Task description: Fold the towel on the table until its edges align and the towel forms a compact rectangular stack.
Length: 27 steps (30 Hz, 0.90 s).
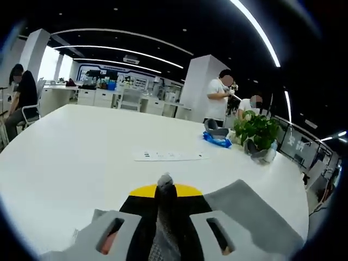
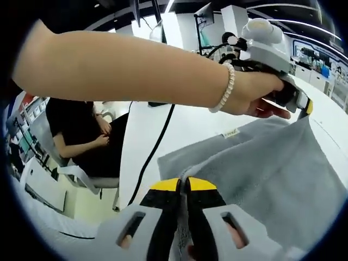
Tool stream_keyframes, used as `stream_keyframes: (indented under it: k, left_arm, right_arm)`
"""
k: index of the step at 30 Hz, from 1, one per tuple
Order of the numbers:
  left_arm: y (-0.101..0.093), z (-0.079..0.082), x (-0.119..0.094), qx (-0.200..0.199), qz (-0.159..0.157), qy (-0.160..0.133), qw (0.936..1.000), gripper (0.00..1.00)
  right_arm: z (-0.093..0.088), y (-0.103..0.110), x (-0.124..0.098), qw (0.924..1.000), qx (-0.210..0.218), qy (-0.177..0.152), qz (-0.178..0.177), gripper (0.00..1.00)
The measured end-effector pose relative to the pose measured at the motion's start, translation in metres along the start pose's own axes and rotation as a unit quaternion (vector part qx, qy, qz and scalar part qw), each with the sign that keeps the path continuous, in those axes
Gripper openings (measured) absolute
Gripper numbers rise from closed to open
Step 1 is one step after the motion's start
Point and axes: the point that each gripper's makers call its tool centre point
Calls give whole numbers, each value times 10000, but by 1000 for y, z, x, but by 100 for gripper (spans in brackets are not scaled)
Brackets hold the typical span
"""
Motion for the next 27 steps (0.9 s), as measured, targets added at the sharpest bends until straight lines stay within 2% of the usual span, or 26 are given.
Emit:
stream_keyframes:
  k: [3, 8, 10, 12, 13, 16, 18, 20, 25, 27]
  left_arm:
    - [4, -4, -6, -160, 29, -5, 9999, 13]
    - [13, -8, -24, -308, 183, -31, 9994, 14]
    - [4, -7, -35, -362, 271, -79, 9989, 14]
    - [-1, -6, -49, -155, 310, -40, 9994, 14]
    - [-4, -8, -58, 98, 324, 45, 9994, 14]
    - [-13, -8, -77, 133, 367, 32, 9992, 16]
    - [-15, -15, -94, 175, 553, 202, 9981, 16]
    - [-20, -18, -113, 264, 722, 122, 9970, 16]
    - [-35, -32, -148, 201, 891, 176, 9957, 17]
    - [-39, -41, -160, -1, 994, 274, 9947, 18]
  right_arm:
    - [3, 2, 2, 9999, -35, -86, 74, 5]
    - [7, 4, -4, 9995, -201, -217, 141, 13]
    - [10, 1, -11, 9994, -158, -294, 122, 17]
    - [11, -4, -22, 9992, -164, -368, 40, 19]
    - [11, -10, -31, 9989, -231, -395, -23, 20]
    - [8, -30, -54, 9983, -346, -380, -277, 22]
    - [6, -49, -72, 9974, -396, -344, -493, 22]
    - [6, -69, -91, 9956, -477, -354, -723, 23]
    - [7, -114, -125, 9895, -648, -298, -1255, 25]
    - [6, -134, -137, 9866, -686, -238, -1459, 26]
Point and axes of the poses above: the point that each gripper's makers call its tool centre point, and the gripper's own axes: x roughly forward along the fingers, y roughly to its left, z roughly out of its top, and after that the axes turned 10 degrees about x, right-handed
